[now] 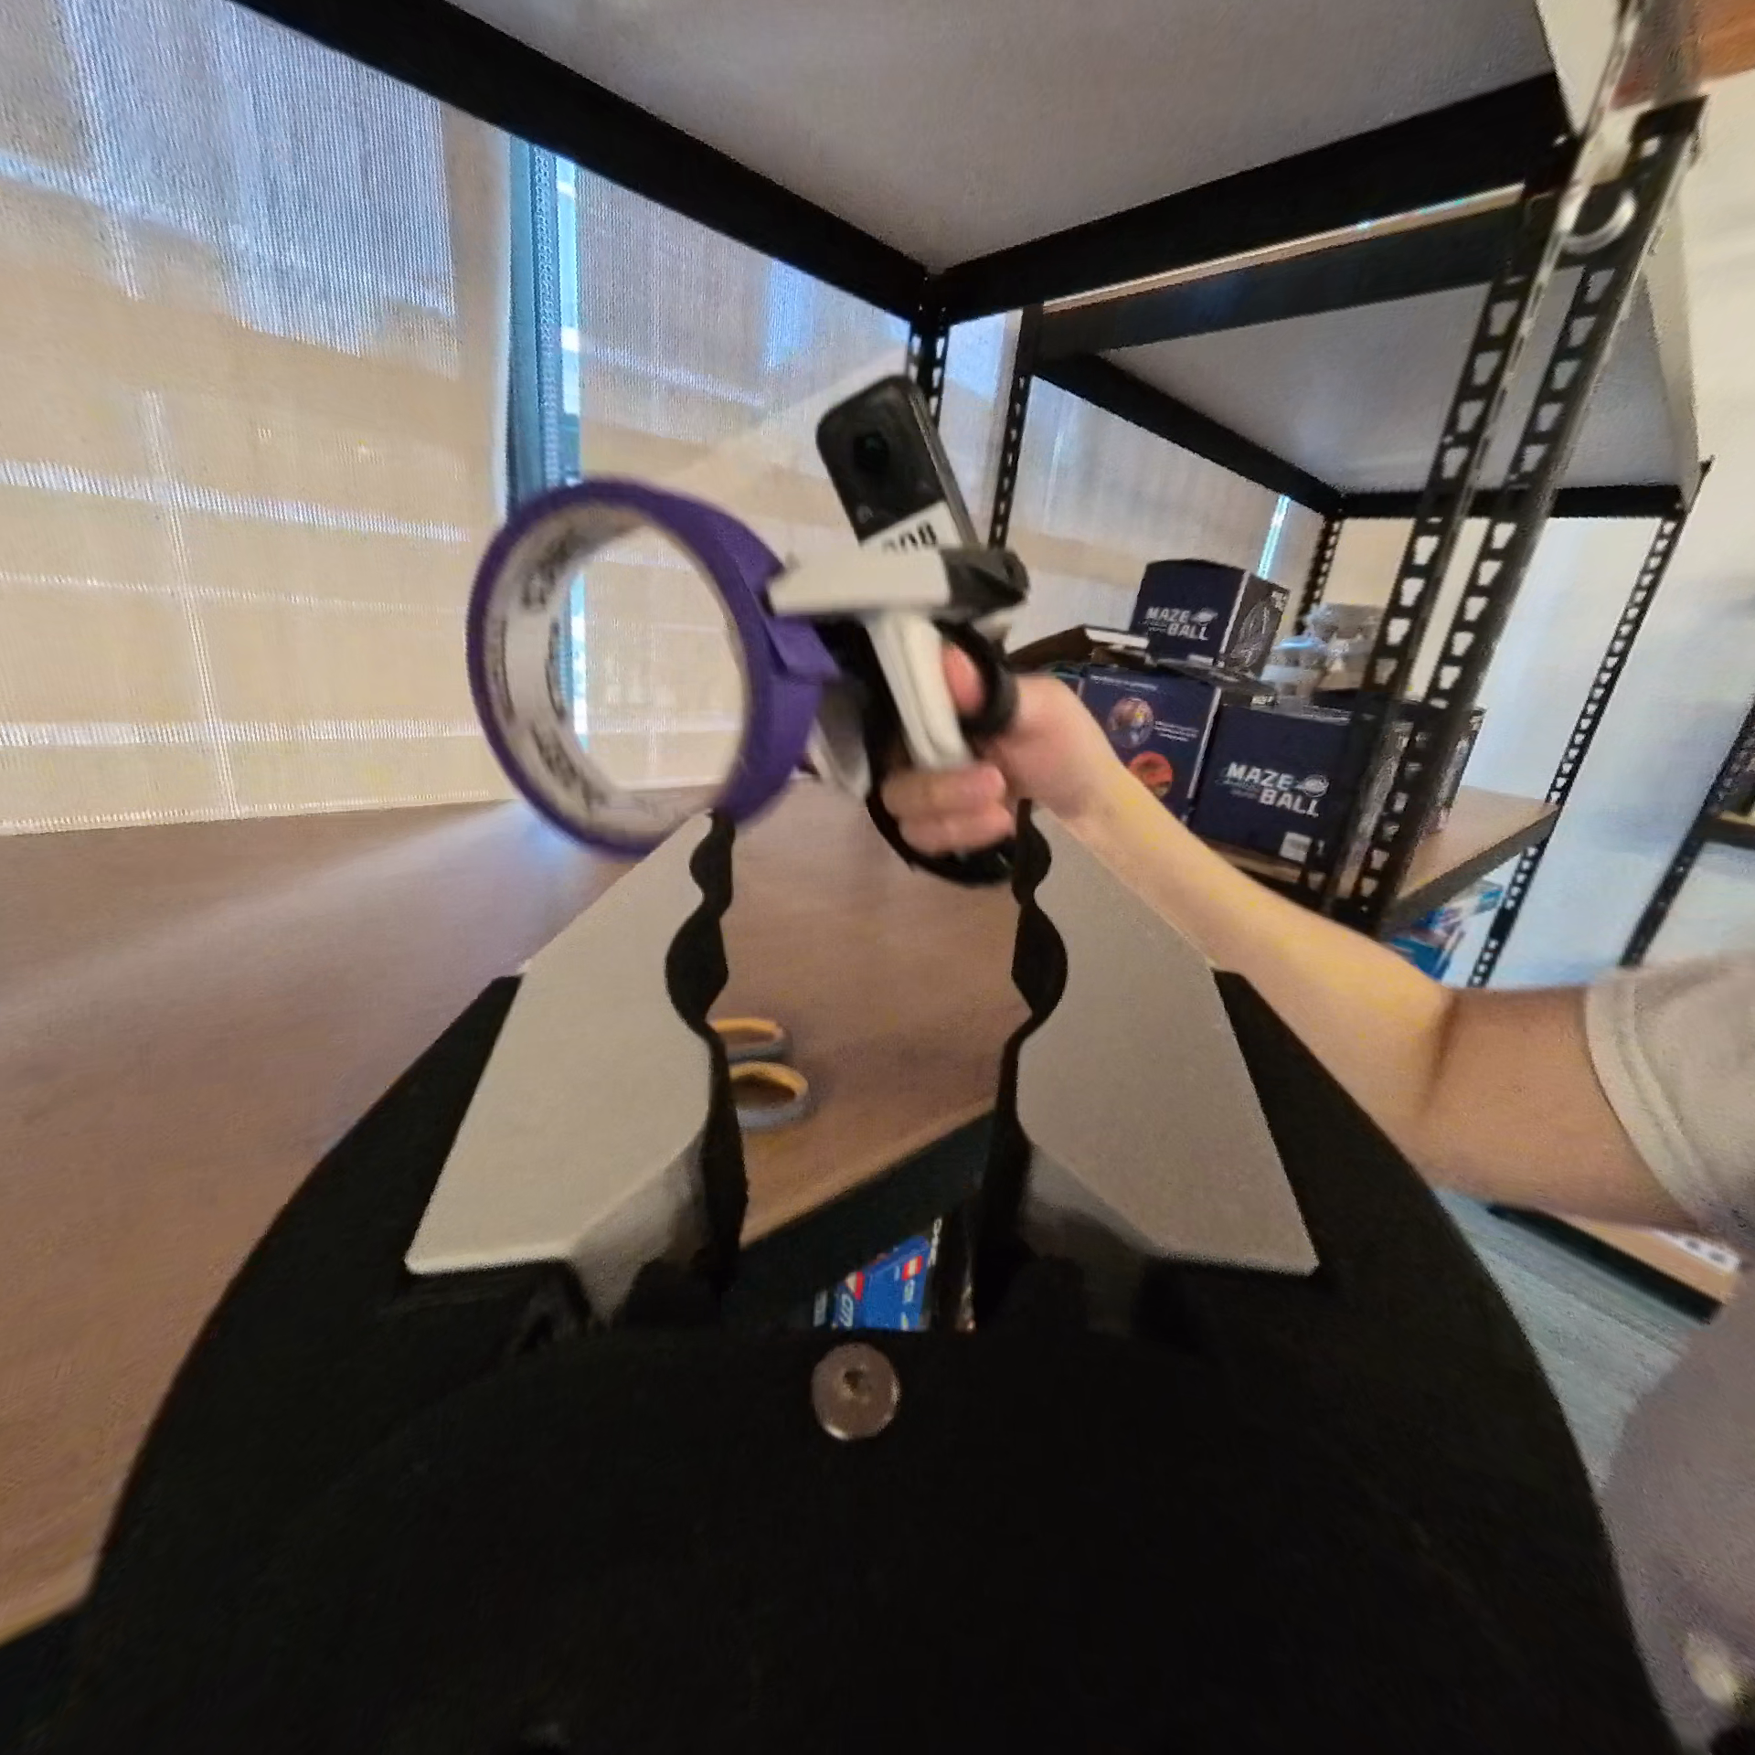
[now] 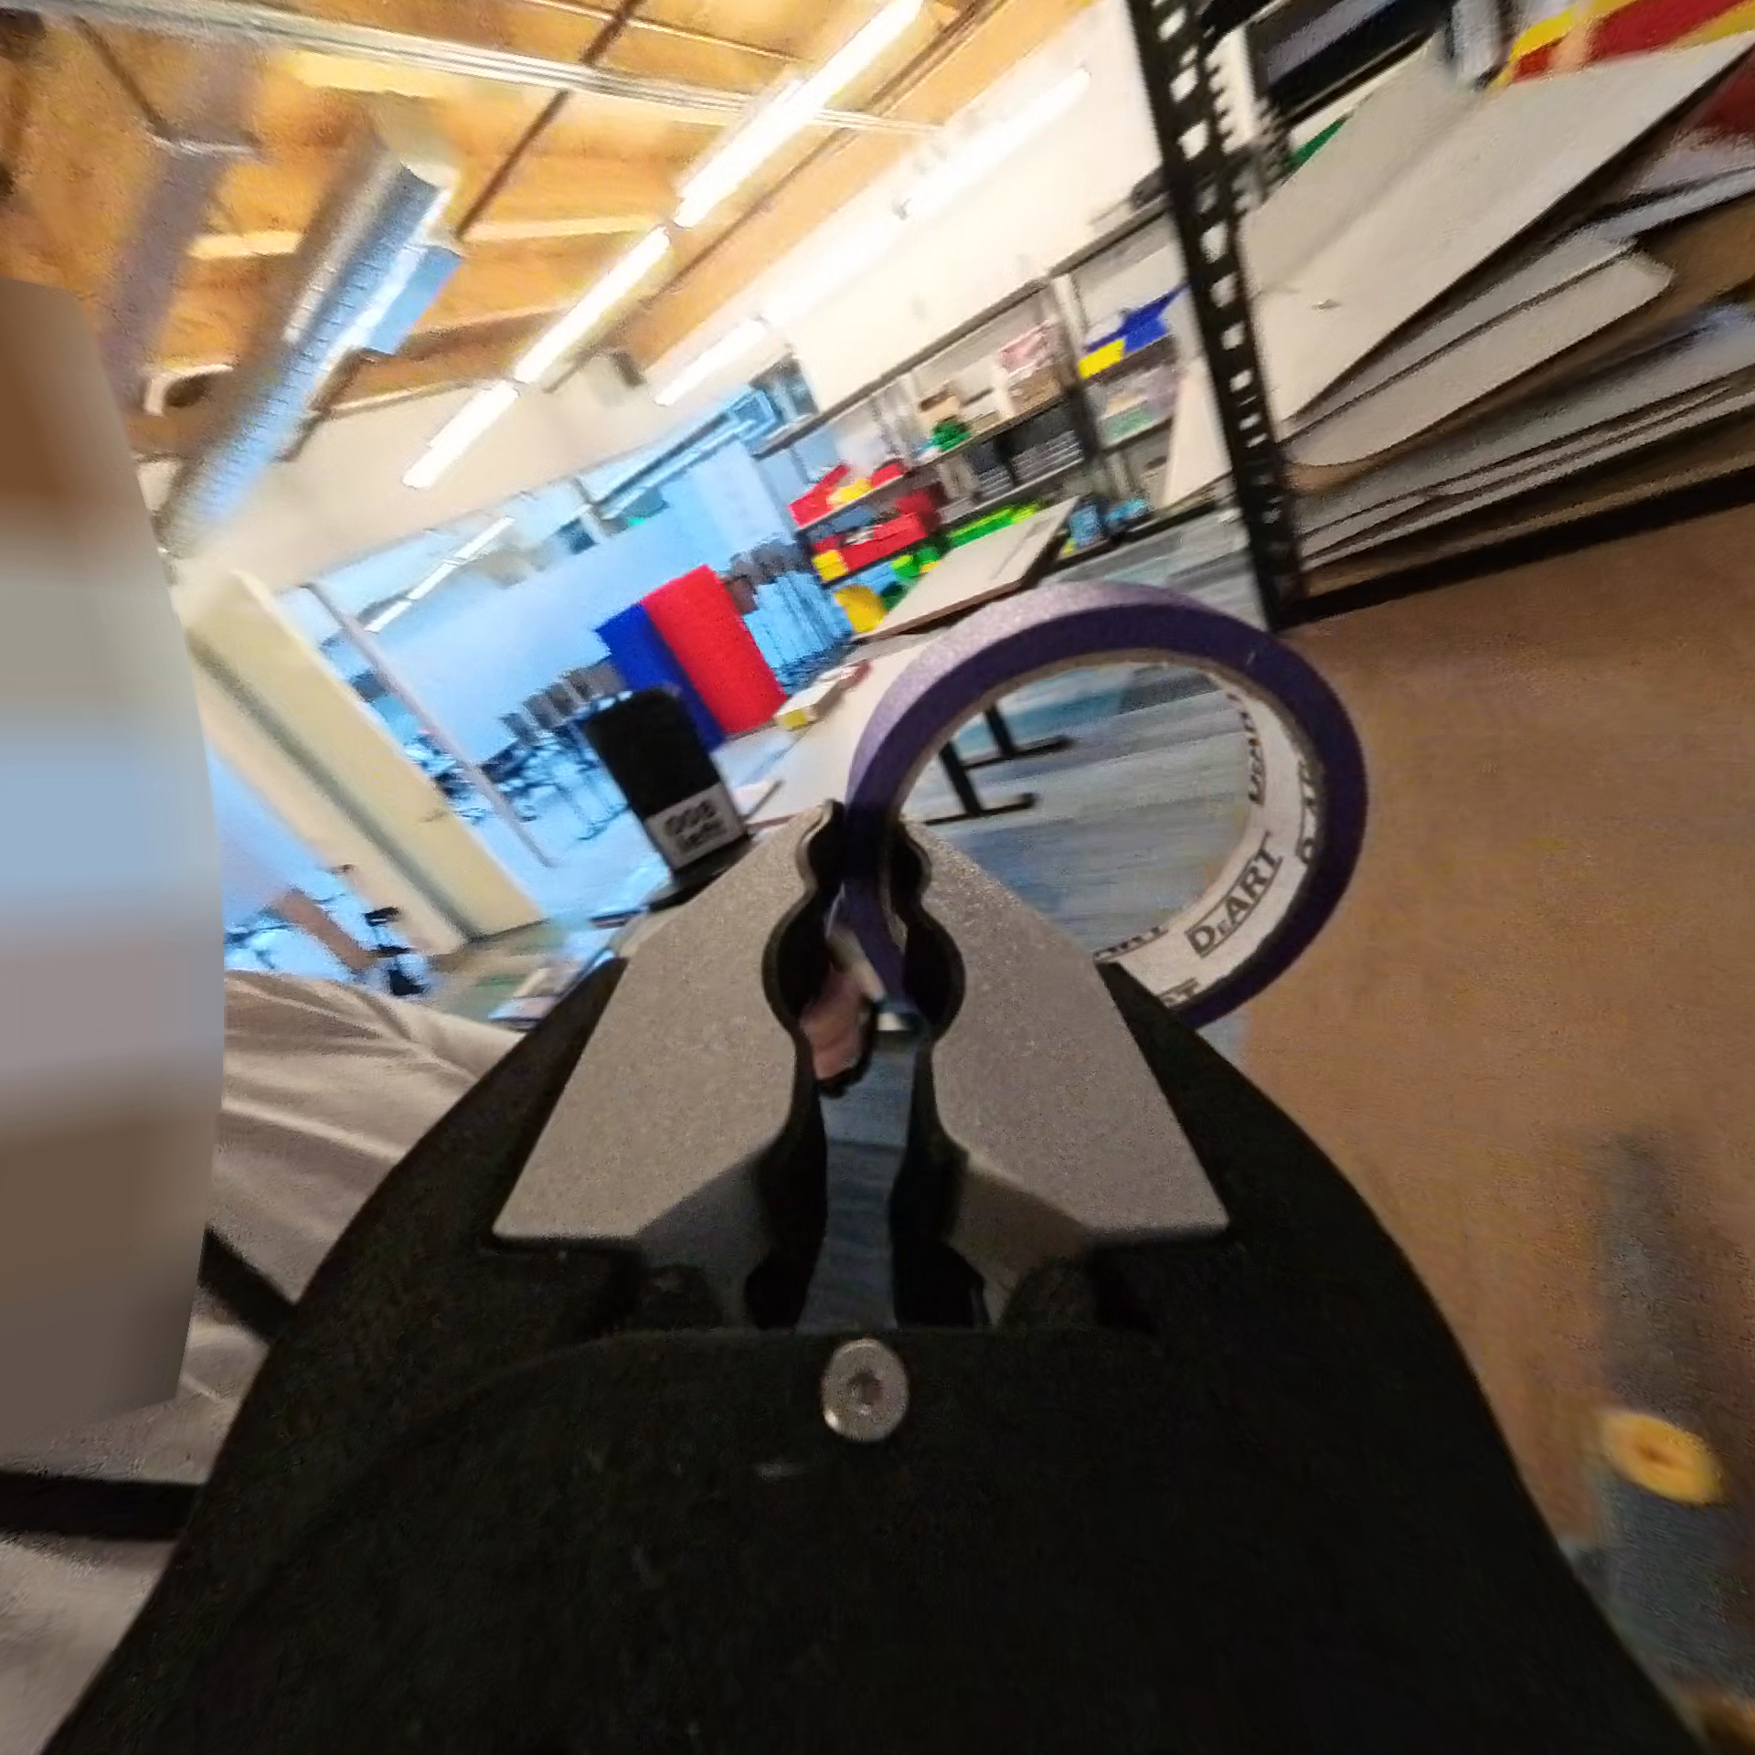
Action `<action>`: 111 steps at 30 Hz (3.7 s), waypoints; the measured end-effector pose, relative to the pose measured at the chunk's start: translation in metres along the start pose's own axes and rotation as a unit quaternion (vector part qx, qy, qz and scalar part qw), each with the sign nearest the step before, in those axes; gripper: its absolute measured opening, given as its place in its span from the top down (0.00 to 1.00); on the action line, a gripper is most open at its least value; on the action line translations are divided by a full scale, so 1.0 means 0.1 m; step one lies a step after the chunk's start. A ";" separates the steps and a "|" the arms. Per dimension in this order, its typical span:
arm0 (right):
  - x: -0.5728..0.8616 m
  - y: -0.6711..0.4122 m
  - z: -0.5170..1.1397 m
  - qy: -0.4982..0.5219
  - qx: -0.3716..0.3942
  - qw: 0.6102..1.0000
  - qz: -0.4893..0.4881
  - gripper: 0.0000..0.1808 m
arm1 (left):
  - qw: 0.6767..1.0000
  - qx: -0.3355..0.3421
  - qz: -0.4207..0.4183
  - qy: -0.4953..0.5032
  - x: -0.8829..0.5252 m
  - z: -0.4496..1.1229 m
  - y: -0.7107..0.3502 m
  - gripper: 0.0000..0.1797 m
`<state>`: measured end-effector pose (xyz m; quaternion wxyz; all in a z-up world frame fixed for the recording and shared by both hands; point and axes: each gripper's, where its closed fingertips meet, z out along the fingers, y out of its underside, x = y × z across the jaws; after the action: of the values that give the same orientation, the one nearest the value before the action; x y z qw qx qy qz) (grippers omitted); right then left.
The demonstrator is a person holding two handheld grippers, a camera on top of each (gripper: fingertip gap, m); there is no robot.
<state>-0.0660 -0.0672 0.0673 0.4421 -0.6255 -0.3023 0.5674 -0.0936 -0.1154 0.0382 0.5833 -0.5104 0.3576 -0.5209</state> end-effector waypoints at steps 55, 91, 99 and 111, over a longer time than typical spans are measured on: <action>0.03 1.44 2.46 0.120 -0.043 0.976 0.177 0.89 | 0.927 0.064 -0.283 -0.237 -1.02 -6.59 0.77 0.96; 1.69 3.44 11.47 -0.399 -0.371 0.757 0.360 0.89 | 0.575 0.268 -0.121 -0.764 -2.32 -10.23 0.26 0.97; 2.55 2.83 13.36 -0.374 -0.267 0.794 0.398 0.89 | 0.689 0.227 -0.115 -0.678 -4.10 -12.18 -0.93 0.96; 4.80 1.44 15.60 -0.267 -0.160 0.910 0.275 0.89 | 0.830 0.151 -0.072 -0.532 -8.53 -14.11 -2.58 0.96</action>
<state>-1.5245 0.6211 -0.2199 0.0653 -0.5712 -0.3116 0.7566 -1.6671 0.4162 -0.1250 0.7141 -0.6384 -0.1290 -0.2564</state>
